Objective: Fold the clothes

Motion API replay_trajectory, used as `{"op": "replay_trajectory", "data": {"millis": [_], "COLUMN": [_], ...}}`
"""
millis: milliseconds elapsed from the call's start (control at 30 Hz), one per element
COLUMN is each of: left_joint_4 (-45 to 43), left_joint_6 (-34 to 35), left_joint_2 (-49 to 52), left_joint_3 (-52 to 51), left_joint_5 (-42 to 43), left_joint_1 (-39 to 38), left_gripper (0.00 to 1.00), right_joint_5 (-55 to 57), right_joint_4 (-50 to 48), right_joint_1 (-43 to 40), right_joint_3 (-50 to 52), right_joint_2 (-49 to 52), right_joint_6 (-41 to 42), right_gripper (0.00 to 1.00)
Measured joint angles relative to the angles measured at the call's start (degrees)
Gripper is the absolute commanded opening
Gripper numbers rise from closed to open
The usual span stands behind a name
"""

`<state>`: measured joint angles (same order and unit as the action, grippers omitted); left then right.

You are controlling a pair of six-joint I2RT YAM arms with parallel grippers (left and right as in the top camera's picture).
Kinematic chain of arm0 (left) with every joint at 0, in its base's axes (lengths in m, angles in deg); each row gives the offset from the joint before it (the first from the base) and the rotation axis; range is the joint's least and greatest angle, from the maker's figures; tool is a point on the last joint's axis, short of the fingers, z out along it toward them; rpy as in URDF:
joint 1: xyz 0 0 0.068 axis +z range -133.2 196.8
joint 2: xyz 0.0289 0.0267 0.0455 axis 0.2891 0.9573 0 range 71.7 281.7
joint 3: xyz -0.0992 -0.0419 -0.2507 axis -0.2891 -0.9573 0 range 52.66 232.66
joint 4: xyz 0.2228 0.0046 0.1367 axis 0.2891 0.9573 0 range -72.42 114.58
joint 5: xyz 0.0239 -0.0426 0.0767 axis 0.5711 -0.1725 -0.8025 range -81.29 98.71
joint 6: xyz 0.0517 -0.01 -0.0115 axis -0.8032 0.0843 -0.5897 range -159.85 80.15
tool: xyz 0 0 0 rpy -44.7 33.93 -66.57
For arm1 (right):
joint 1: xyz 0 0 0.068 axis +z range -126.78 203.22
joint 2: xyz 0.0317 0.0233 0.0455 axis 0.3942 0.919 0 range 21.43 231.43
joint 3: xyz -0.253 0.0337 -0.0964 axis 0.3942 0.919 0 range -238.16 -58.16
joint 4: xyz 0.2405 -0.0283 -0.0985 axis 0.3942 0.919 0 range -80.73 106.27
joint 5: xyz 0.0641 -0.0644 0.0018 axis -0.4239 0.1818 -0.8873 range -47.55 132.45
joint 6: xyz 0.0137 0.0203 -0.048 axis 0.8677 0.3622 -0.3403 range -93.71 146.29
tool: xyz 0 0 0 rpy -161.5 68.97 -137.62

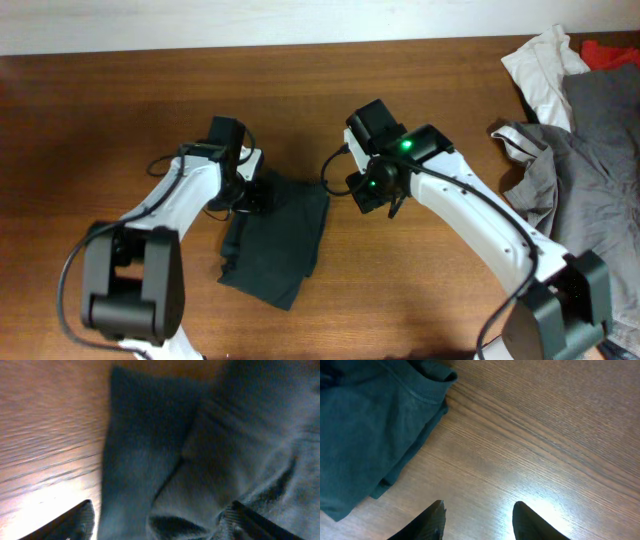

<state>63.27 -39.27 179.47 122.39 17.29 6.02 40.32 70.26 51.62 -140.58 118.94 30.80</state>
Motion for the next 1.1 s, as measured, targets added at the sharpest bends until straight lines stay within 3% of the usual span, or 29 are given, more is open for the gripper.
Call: {"op": "replay_trajectory", "data": {"millis": [67, 100, 133, 167, 233, 300, 467, 633, 833, 1100], "left_joint_4": [-0.15, -0.09, -0.15, -0.11, -0.07, 0.35, 1.18, 0.85, -7.26, -20.13], "left_joint_6": [-0.61, -0.79, -0.79, -0.94, -1.25, -1.92, -2.97, -3.02, -3.19, -4.13], "left_joint_2": [2.47, 2.93, 3.21, 3.52, 3.91, 3.93, 3.87, 3.13, 3.04, 3.04], "left_joint_3": [0.02, 0.33, 0.5, 0.72, 0.87, 1.27, 1.64, 2.05, 2.86, 3.65], "left_joint_5": [0.52, 0.72, 1.2, 1.99, 4.09, 4.9, 5.16, -0.26, -4.46, -5.2], "left_joint_1": [-0.02, 0.0, -0.02, -0.02, -0.07, -0.15, 1.9, 11.72, 26.82, 37.33], "left_gripper": [0.64, 0.53, 0.34, 0.22, 0.08, 0.01, 0.0, 0.0, 0.0, 0.0], "right_joint_5": [0.0, 0.0, 0.0, 0.0, 0.02, 0.0, 0.46, 1.31, 1.53, 1.73], "right_joint_4": [0.35, 0.42, 0.48, 0.61, 0.85, 1.07, 2.16, 2.58, 2.71, 3.1], "right_joint_1": [-0.13, -0.24, -0.35, -0.46, -0.59, -0.63, -0.63, -0.63, -0.63, -0.66], "right_joint_3": [-0.02, -0.07, -0.11, -0.11, -0.11, -0.11, -0.11, -0.11, -0.11, -0.11], "right_joint_2": [-0.81, -0.96, -0.98, -0.98, -0.98, -0.98, -0.98, -0.98, -0.98, -0.98], "right_joint_6": [-0.02, 0.02, 0.02, -0.02, 0.0, -0.02, 0.0, 0.02, 0.0, 0.07], "right_gripper": [0.49, 0.48, 0.48, 0.49, 0.48, 0.49, 0.49, 0.49, 0.48, 0.48]}}
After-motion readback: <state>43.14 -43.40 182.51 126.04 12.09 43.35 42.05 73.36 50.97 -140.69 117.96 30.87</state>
